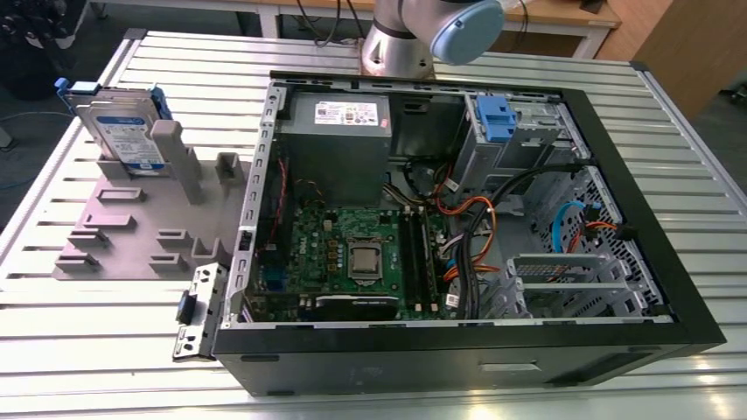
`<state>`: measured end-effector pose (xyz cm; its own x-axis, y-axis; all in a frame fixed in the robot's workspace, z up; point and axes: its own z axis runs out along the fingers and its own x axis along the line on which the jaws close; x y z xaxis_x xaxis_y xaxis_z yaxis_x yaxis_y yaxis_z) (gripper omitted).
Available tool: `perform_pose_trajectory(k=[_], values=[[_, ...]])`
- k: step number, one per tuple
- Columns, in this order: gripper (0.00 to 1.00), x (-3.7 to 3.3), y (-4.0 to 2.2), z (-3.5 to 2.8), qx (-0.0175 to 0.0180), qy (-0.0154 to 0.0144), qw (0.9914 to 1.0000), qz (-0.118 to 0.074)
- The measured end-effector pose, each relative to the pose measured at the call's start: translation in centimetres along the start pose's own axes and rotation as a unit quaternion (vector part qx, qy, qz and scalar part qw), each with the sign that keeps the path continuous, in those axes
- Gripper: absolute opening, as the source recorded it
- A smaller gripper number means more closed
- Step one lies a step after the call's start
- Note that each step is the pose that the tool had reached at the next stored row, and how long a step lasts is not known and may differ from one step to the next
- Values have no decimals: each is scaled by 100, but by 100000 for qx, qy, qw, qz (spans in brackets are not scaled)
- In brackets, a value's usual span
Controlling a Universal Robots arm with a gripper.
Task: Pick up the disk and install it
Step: 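Pick up the disk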
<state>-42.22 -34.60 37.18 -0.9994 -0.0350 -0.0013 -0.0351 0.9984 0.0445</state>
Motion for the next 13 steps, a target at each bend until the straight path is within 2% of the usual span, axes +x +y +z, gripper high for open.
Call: perform_pose_trajectory(k=[3,6,9,13], values=[[11,0,0,3,-5,115,99964,-2688],[11,0,0,4,-4,239,99861,-5272],[11,0,0,6,-8,337,99714,-7545],[11,0,0,7,-14,463,99456,-10406]])
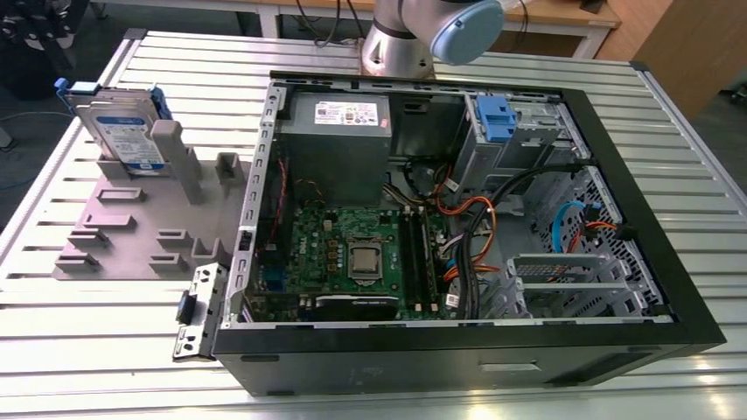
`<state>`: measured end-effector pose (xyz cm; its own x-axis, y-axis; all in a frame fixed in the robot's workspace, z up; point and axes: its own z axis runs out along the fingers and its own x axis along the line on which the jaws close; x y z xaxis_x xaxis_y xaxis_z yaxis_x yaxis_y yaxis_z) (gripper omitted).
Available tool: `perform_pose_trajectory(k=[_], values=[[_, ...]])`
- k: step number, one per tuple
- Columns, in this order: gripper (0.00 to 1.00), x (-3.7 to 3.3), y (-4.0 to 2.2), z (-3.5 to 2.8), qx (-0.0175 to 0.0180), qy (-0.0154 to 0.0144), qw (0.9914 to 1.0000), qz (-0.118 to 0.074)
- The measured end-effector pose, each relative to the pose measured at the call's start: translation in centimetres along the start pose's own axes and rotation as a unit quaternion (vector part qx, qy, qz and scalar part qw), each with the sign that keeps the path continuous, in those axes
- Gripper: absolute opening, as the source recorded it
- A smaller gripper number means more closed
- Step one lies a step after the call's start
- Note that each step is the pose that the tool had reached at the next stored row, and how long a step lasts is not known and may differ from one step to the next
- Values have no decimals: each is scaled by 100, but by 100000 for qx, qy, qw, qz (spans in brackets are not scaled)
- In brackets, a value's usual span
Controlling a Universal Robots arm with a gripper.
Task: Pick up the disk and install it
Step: 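Pick up the disk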
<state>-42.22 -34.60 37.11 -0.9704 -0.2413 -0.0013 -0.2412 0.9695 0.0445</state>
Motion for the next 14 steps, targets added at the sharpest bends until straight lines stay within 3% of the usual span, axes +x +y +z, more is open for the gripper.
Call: perform_pose_trajectory(k=[6,14], values=[[11,0,0,0,-6,165,99934,-3625],[11,3,1,1,-9,299,99773,-6720]])
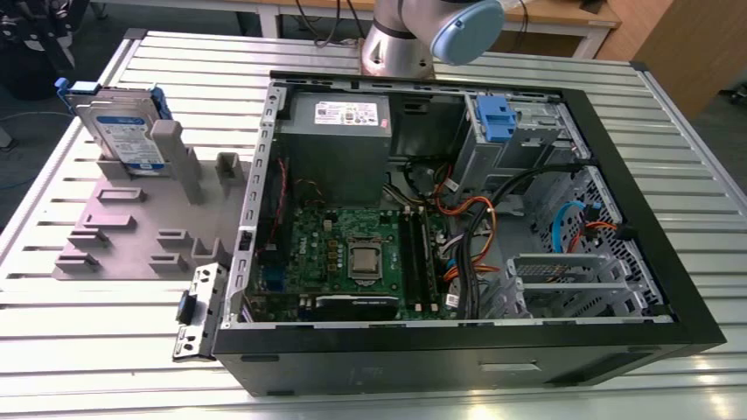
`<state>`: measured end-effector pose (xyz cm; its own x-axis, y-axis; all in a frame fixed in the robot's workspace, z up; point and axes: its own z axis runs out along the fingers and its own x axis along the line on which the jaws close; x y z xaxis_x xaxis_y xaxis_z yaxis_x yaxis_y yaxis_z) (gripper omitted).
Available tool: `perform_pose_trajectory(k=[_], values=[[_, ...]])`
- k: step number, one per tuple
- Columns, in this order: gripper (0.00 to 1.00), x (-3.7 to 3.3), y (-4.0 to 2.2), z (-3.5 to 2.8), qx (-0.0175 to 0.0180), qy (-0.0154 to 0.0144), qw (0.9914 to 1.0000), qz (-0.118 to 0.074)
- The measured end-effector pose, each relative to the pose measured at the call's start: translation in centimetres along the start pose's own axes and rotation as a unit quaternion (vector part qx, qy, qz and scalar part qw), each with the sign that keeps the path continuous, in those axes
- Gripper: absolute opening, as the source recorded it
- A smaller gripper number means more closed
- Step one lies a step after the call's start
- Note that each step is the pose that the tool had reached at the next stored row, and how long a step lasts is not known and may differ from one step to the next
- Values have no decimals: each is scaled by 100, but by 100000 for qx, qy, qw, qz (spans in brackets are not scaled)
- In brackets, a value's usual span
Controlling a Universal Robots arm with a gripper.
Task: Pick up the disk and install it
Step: 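Pick up the disk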
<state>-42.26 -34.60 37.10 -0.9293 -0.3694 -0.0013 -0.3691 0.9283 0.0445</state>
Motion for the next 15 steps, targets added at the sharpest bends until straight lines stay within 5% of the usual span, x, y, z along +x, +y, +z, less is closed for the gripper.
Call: perform_pose_trajectory(k=[15], values=[[11,5,2,0,-4,187,99914,-4147]])
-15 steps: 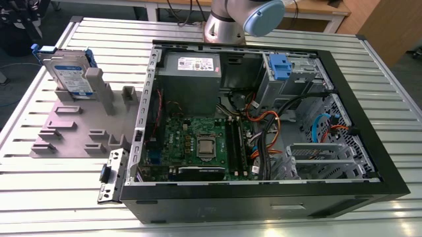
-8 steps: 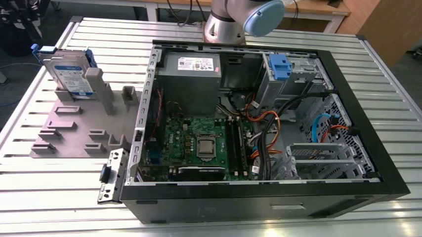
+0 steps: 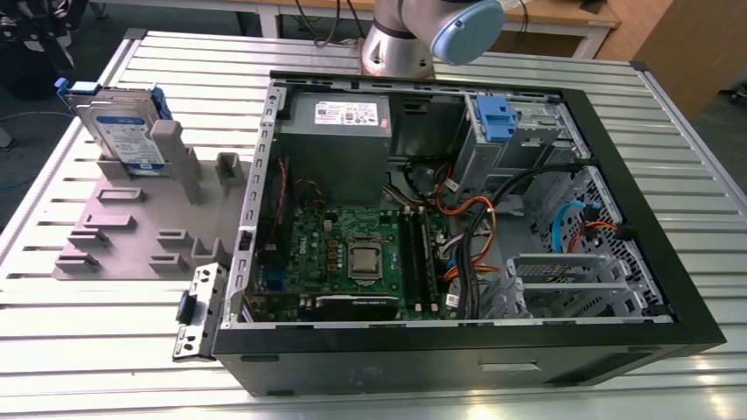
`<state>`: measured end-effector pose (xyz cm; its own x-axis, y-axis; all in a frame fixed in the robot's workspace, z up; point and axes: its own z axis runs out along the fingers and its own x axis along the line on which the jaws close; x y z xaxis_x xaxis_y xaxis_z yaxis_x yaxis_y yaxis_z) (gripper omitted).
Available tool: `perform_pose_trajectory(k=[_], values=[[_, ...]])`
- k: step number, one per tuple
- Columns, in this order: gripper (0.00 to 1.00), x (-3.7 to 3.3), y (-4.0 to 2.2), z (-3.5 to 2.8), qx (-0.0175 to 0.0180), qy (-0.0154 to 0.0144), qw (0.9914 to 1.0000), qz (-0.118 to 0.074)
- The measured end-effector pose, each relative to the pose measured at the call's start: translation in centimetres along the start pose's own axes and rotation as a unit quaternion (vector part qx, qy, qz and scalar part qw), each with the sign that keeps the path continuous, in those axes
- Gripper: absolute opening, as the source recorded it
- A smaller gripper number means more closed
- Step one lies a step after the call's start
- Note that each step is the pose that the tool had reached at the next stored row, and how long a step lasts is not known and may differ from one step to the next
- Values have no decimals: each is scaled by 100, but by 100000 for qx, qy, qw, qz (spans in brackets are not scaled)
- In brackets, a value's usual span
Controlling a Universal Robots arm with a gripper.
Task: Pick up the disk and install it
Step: 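Pick up the disk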
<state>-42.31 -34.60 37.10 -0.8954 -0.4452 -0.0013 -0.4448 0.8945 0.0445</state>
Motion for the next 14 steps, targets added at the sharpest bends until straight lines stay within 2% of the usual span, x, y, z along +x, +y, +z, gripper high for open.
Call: perform_pose_trajectory(k=[9,14], values=[[11,0,0,0,-5,123,99961,-2805],[11,0,0,0,-6,222,99875,-4986]])
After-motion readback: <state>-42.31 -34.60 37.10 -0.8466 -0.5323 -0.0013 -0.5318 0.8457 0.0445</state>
